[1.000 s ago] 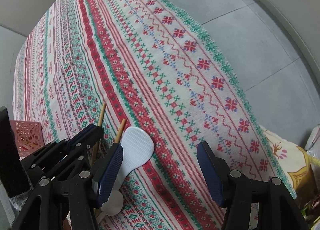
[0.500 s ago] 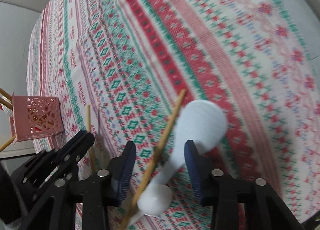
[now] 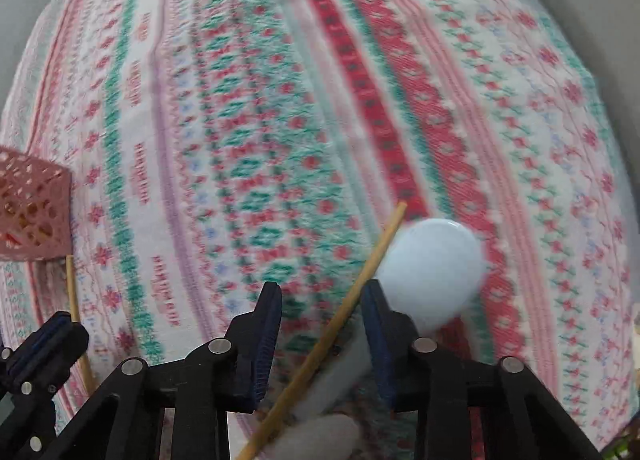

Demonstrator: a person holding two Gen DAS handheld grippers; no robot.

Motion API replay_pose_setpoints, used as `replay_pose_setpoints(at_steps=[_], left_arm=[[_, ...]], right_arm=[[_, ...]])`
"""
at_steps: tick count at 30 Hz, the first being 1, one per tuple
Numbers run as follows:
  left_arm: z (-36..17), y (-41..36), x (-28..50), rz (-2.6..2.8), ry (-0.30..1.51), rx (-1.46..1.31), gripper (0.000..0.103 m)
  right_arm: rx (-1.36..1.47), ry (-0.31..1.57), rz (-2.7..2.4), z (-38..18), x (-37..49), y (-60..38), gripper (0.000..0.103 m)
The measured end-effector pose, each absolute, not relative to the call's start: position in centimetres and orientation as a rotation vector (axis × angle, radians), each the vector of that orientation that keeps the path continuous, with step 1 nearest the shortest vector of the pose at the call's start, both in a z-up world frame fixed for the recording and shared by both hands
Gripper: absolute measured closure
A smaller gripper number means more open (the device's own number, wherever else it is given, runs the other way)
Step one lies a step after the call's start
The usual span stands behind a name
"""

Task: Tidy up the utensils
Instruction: 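Grasp a wooden chopstick with the right tool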

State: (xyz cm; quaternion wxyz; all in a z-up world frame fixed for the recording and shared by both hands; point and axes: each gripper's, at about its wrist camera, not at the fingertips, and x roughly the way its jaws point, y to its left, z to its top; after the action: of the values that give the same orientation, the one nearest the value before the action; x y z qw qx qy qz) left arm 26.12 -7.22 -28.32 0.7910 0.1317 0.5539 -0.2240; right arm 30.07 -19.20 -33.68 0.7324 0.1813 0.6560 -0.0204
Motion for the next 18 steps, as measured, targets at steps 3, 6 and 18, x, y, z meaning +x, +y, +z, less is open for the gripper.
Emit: replay_pose_setpoints(at_steps=[3,6,18], left_arm=[[-28.1,-6.6,26.0,-0.479,1.186,0.274,0.097],[-27.9,-5.8,26.0,-0.476,1.185,0.261,0.097],[-26.8,-3.8,25.4,-0.466,1.166,0.206,0.097]], right_arm=[[0.332,1.422,-0.050,-33.6,30.4,-18.1,0.071],[0.299,1.411,-0.066,-33.7,30.8,-17.5,0.071],[0.362,1.288,-0.113,-34.1,33.6,-14.9,0.097]])
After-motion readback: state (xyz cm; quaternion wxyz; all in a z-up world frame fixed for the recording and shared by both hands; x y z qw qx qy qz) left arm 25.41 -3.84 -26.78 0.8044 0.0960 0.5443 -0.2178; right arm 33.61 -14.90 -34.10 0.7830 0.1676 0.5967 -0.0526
